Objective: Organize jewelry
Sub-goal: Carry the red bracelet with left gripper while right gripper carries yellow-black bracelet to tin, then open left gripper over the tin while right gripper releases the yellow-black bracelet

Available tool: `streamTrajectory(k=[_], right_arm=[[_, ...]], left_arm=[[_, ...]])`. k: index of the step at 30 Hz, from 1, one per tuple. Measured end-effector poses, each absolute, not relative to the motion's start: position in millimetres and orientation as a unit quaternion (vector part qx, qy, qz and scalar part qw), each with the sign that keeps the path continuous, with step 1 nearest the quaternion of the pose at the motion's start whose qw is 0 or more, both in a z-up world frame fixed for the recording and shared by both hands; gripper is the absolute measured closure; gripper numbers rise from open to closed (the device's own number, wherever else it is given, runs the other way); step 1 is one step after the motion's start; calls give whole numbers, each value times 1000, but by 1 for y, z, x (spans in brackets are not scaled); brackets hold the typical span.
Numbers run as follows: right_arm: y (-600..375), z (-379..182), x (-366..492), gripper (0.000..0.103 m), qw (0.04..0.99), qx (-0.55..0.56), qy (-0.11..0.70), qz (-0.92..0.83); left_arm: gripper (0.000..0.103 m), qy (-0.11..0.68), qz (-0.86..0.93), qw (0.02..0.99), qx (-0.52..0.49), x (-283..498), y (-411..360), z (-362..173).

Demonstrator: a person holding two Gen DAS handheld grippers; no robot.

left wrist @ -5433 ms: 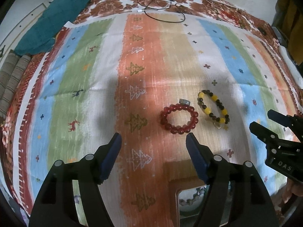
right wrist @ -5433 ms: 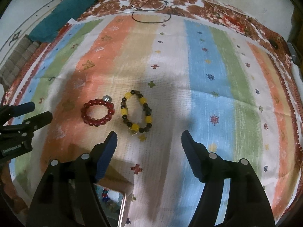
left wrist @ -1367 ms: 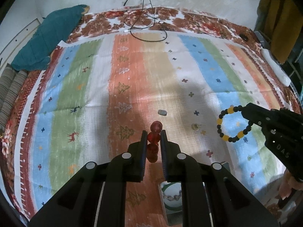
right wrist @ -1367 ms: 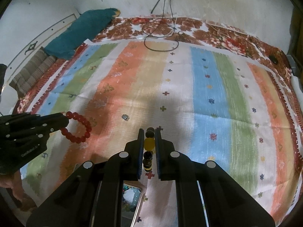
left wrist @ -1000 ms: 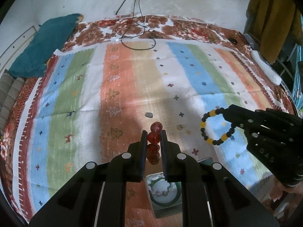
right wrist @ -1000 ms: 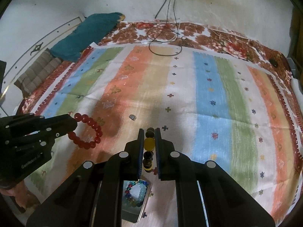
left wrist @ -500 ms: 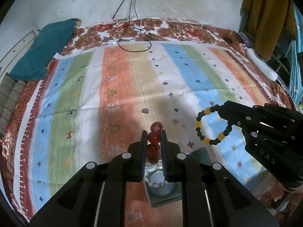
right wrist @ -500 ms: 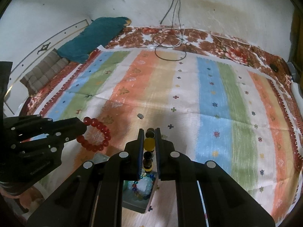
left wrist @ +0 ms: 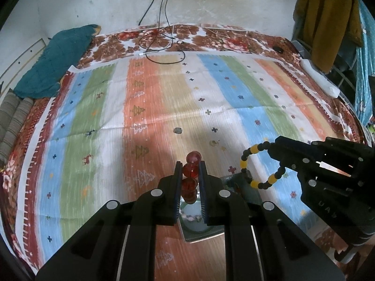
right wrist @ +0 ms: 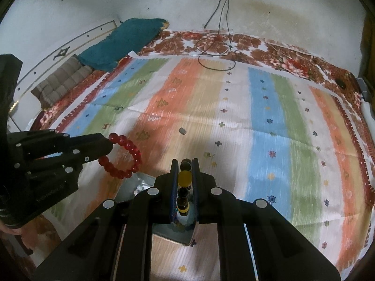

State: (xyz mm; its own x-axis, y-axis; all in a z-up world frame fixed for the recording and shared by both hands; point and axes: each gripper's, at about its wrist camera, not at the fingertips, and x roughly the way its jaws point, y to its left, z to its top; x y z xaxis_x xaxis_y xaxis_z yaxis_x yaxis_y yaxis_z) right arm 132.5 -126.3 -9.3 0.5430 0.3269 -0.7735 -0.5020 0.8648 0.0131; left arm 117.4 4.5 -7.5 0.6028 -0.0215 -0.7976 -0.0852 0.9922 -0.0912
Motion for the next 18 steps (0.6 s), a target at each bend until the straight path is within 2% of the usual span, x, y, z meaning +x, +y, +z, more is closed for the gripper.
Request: streamTrajectory(k=[18], right_arm=[[-126,-21,117,91,857,-102,439,252]], left_arm=[[90,455,7,887,-71,98,-4,-14]])
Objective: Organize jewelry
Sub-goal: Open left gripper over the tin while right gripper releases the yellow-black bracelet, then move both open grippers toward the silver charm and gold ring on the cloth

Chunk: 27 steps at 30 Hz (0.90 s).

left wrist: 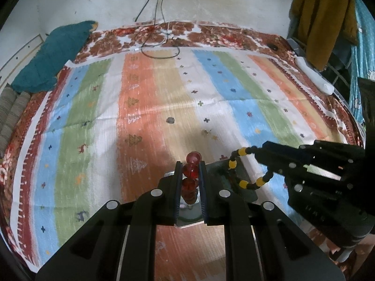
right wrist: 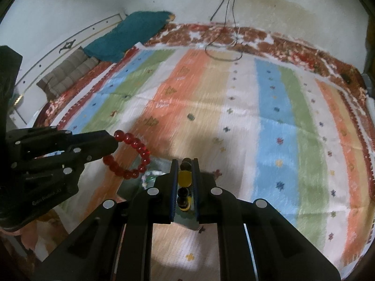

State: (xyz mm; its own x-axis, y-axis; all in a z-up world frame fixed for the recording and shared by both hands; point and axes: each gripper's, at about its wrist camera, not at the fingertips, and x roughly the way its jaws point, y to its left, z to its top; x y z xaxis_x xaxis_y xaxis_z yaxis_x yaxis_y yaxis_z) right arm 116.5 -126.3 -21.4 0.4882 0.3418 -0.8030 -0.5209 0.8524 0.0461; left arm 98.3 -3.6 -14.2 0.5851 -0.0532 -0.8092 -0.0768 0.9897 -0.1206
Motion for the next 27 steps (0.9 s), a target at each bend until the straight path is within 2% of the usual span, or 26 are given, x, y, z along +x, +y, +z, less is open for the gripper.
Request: streamTrajectory(k=[2,4,6,9,13,17,22,27], right_arm=[[-126,-23,119,90,856,-100,444,246],[-129,-24,122,89,857,-96,447,238],[-132,-26,125,76,857,-95,452,227],[-135,-29,129,75,856,-95,460,217],[-134,-33,136,71,852,-95,470,211],[-134,-36,143,68,849,-96,476,206],[-132,-38,151,62,848,-96,480,203],[-131,-40,160,60,845,-94,486,202]], left_arm=[[89,460,8,885,-76,100,-2,-16],[83,459,15,884,-85,100,2,-16],[83,460,28,883,-91,100,9,-16],[82,461,36,881,-102,100,17,-16],[73,464,41,879,-105,103,21,-18],[72,458,52,882,-95,108,23,-18],[66,462,50,879,-103,120,28,-20],[60,470,51,876,-99,133,29,-23]])
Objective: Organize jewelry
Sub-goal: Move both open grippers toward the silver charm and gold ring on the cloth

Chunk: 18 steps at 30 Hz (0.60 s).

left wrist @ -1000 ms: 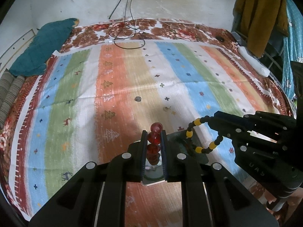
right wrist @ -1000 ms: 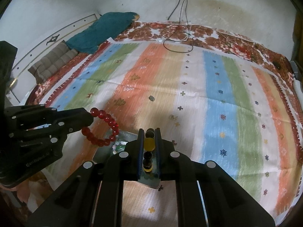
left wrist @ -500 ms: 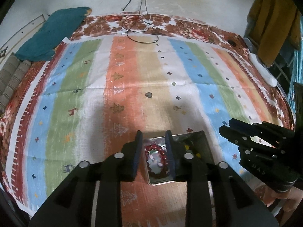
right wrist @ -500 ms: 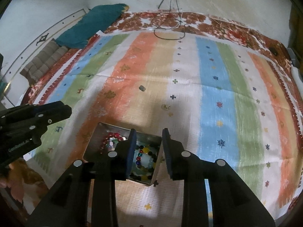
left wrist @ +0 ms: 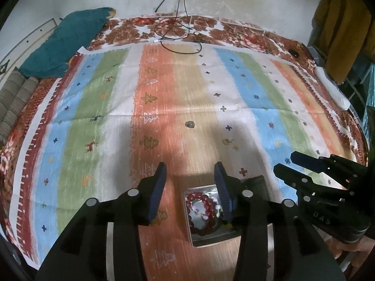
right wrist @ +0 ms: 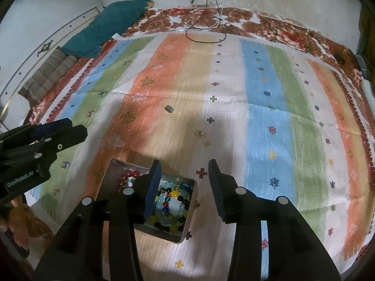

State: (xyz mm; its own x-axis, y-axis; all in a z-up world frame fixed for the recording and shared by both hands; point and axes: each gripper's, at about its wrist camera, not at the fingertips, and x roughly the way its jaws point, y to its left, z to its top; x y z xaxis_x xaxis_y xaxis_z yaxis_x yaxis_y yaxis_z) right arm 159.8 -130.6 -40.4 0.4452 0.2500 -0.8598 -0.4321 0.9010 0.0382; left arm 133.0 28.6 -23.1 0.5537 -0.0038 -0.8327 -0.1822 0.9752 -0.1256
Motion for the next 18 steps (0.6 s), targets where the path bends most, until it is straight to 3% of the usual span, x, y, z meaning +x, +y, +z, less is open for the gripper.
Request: streamTrajectory(k=[10,18], right_arm=[[-125,-42,182,49,840,-89,494,207],[-123,-53,200,49,834,-98,508,193]], left_arm=[[50,490,50,866,-84,168,28,-34],[48,503,53,859,-85,195,33,-44]])
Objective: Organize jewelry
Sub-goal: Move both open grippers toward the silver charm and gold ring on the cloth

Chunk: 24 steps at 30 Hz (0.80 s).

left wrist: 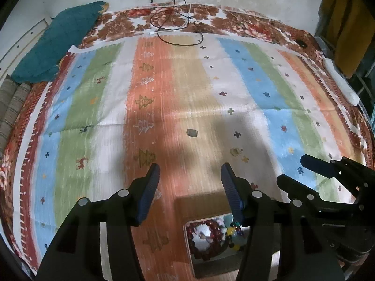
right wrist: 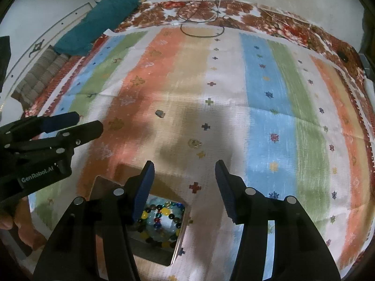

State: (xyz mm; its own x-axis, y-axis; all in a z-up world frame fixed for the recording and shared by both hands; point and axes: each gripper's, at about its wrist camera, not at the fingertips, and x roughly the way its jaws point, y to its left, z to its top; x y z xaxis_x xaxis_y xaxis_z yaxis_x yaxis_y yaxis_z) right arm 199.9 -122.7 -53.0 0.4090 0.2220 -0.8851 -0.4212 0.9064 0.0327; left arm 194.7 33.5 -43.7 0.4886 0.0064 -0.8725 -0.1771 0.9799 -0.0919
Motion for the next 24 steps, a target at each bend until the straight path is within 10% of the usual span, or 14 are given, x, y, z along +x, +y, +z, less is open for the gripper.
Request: streamTrajectory(k=[24], right_arm=[[-112,-87,240,49,811,-108,549,173]], left_arm=[[47,541,34,837,-76,247,35,-79]])
